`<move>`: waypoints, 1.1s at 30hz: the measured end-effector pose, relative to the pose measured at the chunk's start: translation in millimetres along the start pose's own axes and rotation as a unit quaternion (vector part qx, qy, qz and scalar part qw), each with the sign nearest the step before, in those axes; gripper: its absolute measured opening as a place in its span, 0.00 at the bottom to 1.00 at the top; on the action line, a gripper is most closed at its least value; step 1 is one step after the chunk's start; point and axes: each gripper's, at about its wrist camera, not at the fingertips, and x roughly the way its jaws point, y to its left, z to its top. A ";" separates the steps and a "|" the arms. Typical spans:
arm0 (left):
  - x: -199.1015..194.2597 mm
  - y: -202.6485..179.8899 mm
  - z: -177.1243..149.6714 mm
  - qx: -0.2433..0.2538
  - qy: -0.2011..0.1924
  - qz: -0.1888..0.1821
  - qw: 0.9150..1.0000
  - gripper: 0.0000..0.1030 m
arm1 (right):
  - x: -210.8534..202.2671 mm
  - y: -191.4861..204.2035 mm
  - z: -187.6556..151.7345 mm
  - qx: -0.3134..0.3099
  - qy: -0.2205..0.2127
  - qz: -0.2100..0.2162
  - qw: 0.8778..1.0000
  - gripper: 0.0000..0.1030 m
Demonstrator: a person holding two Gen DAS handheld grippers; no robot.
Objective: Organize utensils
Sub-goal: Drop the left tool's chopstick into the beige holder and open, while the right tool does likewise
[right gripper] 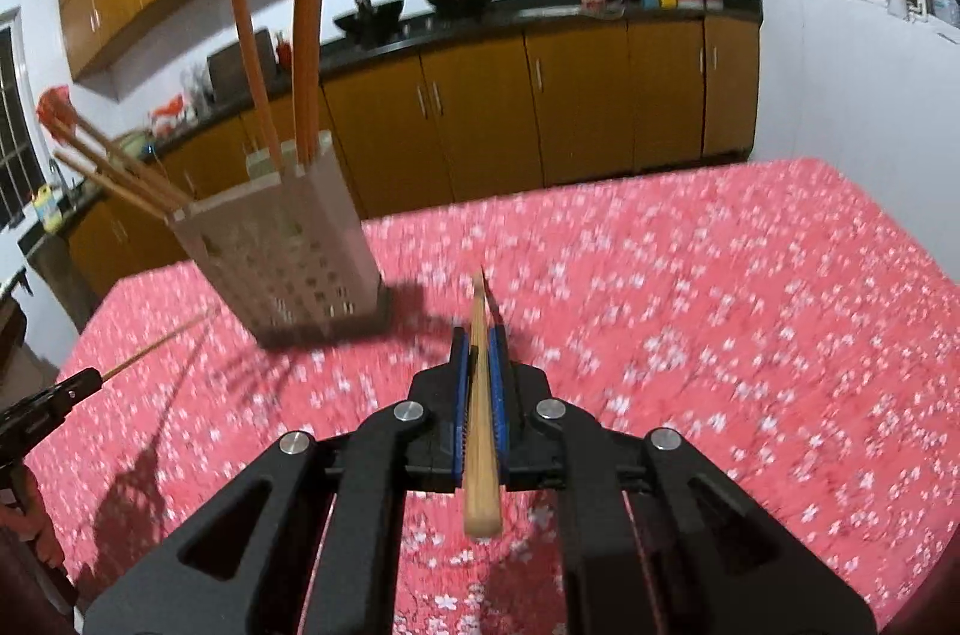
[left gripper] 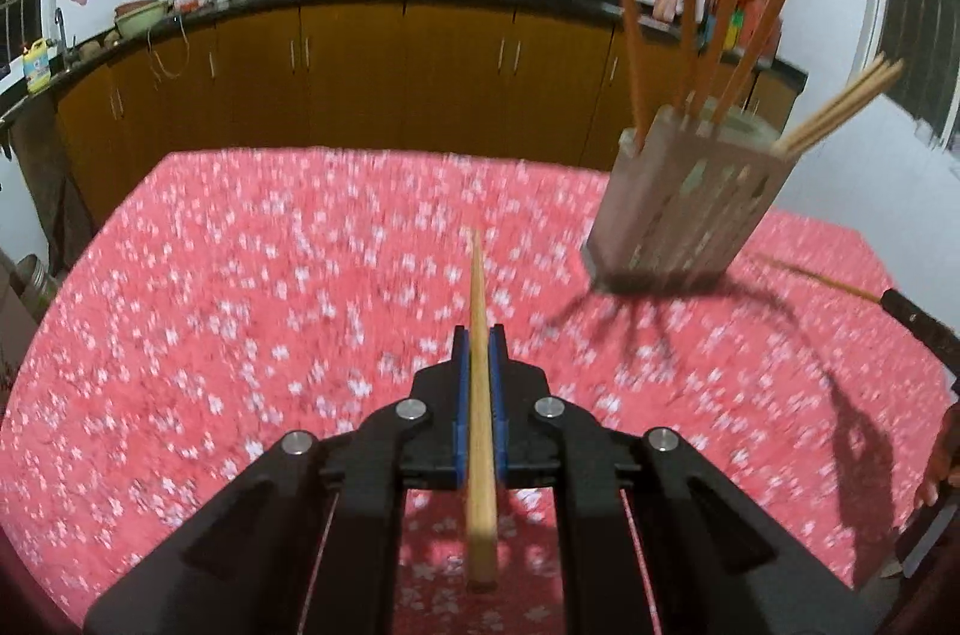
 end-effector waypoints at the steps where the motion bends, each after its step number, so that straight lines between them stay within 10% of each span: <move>1: -5.3 -0.9 4.0 -0.002 -0.009 -0.005 1.000 0.07 | -2.7 -0.6 2.3 0.001 -0.007 0.001 1.000 0.07; 18: -26.3 -4.7 20.1 -0.012 -0.046 -0.027 0.999 0.07 | -7.4 -0.7 8.0 0.002 -0.025 0.002 1.000 0.07; 33: -85.7 -47.9 62.4 0.030 -0.112 -0.140 0.983 0.07 | -75.1 16.4 69.7 0.030 -0.118 0.130 0.984 0.07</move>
